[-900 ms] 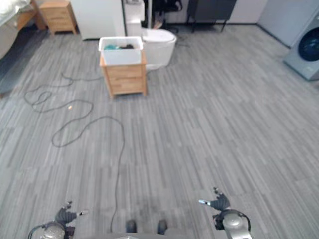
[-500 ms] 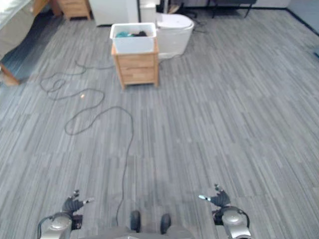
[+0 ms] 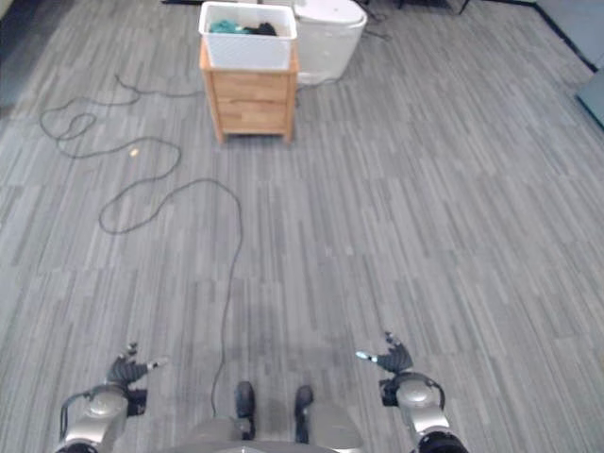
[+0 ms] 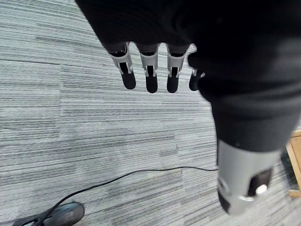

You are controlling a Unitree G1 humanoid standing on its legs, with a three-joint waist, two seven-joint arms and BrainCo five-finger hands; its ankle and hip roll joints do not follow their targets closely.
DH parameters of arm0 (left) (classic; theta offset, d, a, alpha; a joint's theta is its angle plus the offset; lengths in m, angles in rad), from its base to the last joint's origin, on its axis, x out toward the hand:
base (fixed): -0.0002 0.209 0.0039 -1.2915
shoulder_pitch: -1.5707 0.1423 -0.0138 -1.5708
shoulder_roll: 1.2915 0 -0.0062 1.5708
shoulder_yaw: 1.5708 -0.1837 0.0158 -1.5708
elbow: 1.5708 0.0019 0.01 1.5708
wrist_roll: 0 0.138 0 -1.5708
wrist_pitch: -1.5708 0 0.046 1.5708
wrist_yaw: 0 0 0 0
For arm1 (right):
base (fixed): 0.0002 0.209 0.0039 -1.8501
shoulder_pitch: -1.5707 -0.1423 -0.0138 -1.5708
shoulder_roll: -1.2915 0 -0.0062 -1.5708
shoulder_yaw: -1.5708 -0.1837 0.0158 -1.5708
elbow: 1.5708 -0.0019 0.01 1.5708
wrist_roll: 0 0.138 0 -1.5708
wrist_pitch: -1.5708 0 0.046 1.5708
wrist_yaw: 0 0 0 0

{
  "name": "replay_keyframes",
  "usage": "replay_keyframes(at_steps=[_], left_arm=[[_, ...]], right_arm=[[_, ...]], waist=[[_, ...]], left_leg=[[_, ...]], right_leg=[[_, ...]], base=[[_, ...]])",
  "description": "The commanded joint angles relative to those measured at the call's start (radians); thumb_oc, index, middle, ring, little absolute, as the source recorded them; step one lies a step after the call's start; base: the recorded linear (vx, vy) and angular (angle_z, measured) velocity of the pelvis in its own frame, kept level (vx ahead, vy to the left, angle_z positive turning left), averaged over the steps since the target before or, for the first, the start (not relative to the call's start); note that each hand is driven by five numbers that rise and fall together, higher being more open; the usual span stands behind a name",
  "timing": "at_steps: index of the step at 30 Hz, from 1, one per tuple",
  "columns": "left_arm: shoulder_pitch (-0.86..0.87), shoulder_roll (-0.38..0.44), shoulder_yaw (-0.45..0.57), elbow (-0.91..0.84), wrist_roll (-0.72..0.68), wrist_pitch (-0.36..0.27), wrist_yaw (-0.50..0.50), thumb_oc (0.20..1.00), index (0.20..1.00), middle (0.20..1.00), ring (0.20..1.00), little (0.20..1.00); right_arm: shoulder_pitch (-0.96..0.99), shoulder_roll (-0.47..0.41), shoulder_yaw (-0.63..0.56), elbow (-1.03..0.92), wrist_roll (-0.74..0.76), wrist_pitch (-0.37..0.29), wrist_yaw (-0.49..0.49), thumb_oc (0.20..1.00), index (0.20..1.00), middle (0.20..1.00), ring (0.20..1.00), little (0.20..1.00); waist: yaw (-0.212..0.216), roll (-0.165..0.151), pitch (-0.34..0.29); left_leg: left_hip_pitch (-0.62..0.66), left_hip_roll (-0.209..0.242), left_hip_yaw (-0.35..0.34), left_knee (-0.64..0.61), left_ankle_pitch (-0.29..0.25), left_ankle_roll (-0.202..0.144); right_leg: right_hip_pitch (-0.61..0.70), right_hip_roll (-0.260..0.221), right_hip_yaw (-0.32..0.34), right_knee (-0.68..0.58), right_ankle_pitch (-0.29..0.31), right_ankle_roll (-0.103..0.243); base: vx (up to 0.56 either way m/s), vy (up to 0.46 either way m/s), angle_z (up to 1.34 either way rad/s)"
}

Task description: Grab the laundry basket,head to the washer,open it,put in the laundry and shut it.

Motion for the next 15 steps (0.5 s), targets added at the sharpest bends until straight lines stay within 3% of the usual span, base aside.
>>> replay_keyframes(at_steps=[1,2,7,11,15], left_arm=[[0.025,0.024,0.013,-0.019,-0.034,-0.02,0.02,1.0,1.0,1.0,1.0,1.0],[0.021,0.021,0.007,-0.021,-0.038,-0.02,0.022,1.0,1.0,1.0,1.0,1.0],[0.01,0.002,-0.012,-0.02,-0.036,-0.025,0.017,1.0,1.0,1.0,1.0,1.0],[0.026,-0.017,-0.027,-0.044,-0.02,-0.024,0.004,1.0,1.0,1.0,1.0,1.0],[0.045,-0.037,-0.046,-0.048,-0.016,-0.013,-0.02,1.0,1.0,1.0,1.0,1.0]], right_arm=[[-0.021,-0.029,0.012,-0.041,0.035,-0.018,-0.007,1.0,1.0,1.0,1.0,1.0],[-0.029,-0.035,0.021,-0.048,0.033,-0.016,-0.008,1.0,1.0,1.0,1.0,1.0],[-0.007,-0.051,0.023,-0.072,0.018,-0.013,-0.007,1.0,1.0,1.0,1.0,1.0],[0.021,-0.057,0.011,-0.07,0.011,-0.015,-0.007,1.0,1.0,1.0,1.0,1.0],[0.033,-0.066,0.008,-0.077,0.006,-0.02,-0.003,1.0,1.0,1.0,1.0,1.0]], waist=[[0.0,-0.007,-0.017],[-0.008,-0.008,-0.008],[-0.036,0.0,0.008],[-0.051,0.015,-0.018],[-0.071,0.043,-0.06]], left_leg=[[0.034,-0.03,-0.014,0.067,-0.093,-0.026],[0.064,-0.04,-0.014,0.056,-0.111,-0.026],[0.148,-0.059,-0.065,0.037,-0.157,-0.039],[0.189,-0.053,-0.096,0.055,-0.197,-0.056],[0.174,0.013,-0.079,0.177,-0.11,-0.129]], right_leg=[[-0.031,-0.008,0.021,-0.138,0.133,0.054],[-0.074,-0.014,-0.01,-0.203,0.165,0.055],[-0.128,-0.014,-0.062,-0.352,0.216,0.072],[-0.094,-0.015,-0.046,-0.346,0.225,0.047],[-0.044,0.012,-0.07,-0.332,0.192,0.008]], base=[[0.24,0.03,-0.03],[0.24,0.031,-0.1],[0.32,-0.038,0.07],[0.35,-0.123,0.76],[0.37,-0.207,0.62]])
